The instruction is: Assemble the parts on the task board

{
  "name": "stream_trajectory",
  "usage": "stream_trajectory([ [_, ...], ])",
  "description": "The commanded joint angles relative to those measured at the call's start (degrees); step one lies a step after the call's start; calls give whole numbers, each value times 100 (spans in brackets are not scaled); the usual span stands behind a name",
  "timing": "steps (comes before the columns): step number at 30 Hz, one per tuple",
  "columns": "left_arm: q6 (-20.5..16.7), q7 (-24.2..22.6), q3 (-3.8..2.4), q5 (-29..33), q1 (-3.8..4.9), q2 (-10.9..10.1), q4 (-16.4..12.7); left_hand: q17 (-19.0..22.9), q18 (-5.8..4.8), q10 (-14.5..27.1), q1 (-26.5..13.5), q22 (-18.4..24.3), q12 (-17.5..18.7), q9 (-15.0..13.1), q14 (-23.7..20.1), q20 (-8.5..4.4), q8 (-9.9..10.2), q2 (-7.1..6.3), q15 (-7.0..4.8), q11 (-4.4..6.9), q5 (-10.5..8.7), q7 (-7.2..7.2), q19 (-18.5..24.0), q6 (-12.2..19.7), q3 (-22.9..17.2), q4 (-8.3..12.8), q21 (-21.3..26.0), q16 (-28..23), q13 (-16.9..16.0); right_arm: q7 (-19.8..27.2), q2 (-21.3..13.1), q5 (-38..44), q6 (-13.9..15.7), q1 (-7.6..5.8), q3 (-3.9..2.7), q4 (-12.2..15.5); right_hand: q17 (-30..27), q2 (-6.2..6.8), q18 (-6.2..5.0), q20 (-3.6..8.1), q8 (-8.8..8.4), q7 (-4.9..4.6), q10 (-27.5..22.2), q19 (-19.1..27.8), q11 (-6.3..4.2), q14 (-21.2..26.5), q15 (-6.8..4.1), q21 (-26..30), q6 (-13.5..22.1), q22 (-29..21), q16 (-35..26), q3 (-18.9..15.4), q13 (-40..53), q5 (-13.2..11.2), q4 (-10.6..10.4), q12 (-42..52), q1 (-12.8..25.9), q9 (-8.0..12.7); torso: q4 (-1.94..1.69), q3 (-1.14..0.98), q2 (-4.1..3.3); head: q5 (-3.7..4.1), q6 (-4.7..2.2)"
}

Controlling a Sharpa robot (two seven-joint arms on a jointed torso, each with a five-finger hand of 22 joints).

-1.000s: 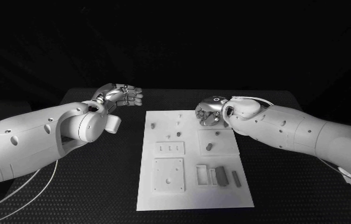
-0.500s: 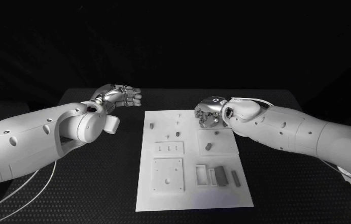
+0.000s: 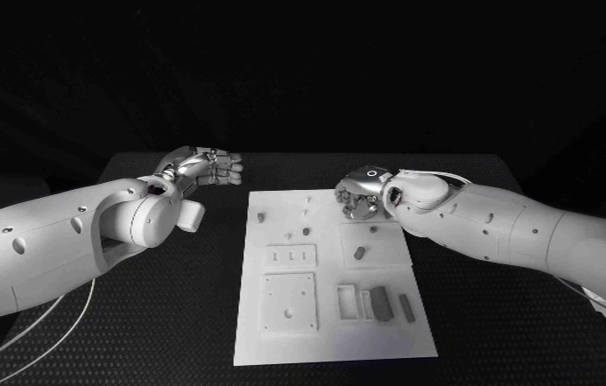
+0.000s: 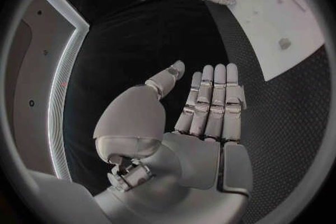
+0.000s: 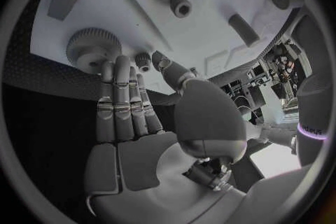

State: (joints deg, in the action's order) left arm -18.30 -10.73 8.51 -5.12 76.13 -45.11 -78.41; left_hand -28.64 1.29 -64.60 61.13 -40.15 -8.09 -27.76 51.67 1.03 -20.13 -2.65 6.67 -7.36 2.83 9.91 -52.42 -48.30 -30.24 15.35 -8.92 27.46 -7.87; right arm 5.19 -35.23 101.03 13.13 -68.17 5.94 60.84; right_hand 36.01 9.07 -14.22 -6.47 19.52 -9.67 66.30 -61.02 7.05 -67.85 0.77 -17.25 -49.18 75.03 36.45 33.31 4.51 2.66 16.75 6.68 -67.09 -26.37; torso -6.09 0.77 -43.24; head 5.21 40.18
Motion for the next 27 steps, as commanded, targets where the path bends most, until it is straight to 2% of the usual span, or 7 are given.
stream_trajectory([
  [1, 101, -24, -5, -22, 9, -3, -12, -10, 78, -17, -36, -8, 33, 5, 12, 17, 38, -21, 31, -43, 21, 29, 11, -1, 29, 10, 35, -30, -6, -151, -40, 264, -330, 124, 73, -37, 85, -58, -78, 41, 42, 33, 143, -80, -44, -79, -39, -95, -106, 145, 125, 40, 33, 20, 2, 52, -146, -21, 1, -2, -10, 6, 0],
  [8, 98, -17, -5, -22, 9, -11, -12, -15, 80, -21, -34, -9, 36, 5, 14, 17, 38, -18, 30, -42, 21, 29, 10, -5, 28, 10, 36, -34, -8, -173, -71, 370, -364, 141, 77, -31, 205, -104, -78, 87, 130, 128, 414, -160, -139, -146, -122, -268, -345, 143, 263, 144, 119, 21, -1, 144, -338, -66, -1, -1, -15, 28, -1],
  [16, 104, -12, -4, -22, 9, -20, -15, -21, 81, -26, -32, -10, 39, 5, 17, 17, 39, -16, 30, -41, 21, 27, 10, -9, 27, 11, 37, -37, -10, -156, -70, 385, -392, 171, 82, -3, 246, -110, -78, 101, 145, 156, 490, -175, -164, -164, -144, -347, -420, 142, 303, 169, 152, 20, -4, 154, -311, -81, 3, -2, -24, 38, -1],
  [22, 113, -10, -4, -22, 9, -20, -15, -23, 81, -27, -31, -10, 41, 6, 18, 18, 39, -16, 30, -41, 21, 27, 10, -10, 27, 12, 38, -39, -10, -155, -46, 385, -338, 192, 85, -17, 258, -120, -78, 104, 148, 165, 513, -179, -171, -169, -150, -375, -445, 141, 313, 173, 163, 21, -8, 154, -278, -86, -10, 1, -27, 50, -6],
  [25, 107, -9, -4, -22, 9, -22, -14, -25, 81, -28, -31, -11, 43, 6, 18, 18, 40, -15, 30, -41, 21, 27, 9, -11, 26, 12, 38, -41, -11, -155, -36, 385, -175, 200, 85, -10, 284, -190, -78, 121, 171, 193, 586, -206, -199, -202, -174, -435, -518, 142, 346, 200, 192, 21, -9, 173, -248, -103, -14, 7, -29, 47, -8],
  [27, 105, -10, -4, -22, 9, -25, -15, -26, 82, -28, -31, -11, 43, 6, 18, 18, 40, -15, 30, -41, 21, 27, 9, -11, 27, 12, 38, -41, -11, -154, -33, 383, -65, 204, 85, 15, 313, -329, -78, 143, 215, 231, 690, -261, -240, -258, -211, -500, -623, 145, 392, 229, 227, 19, -16, 214, -216, -127, -13, 7, -30, 43, -12],
])
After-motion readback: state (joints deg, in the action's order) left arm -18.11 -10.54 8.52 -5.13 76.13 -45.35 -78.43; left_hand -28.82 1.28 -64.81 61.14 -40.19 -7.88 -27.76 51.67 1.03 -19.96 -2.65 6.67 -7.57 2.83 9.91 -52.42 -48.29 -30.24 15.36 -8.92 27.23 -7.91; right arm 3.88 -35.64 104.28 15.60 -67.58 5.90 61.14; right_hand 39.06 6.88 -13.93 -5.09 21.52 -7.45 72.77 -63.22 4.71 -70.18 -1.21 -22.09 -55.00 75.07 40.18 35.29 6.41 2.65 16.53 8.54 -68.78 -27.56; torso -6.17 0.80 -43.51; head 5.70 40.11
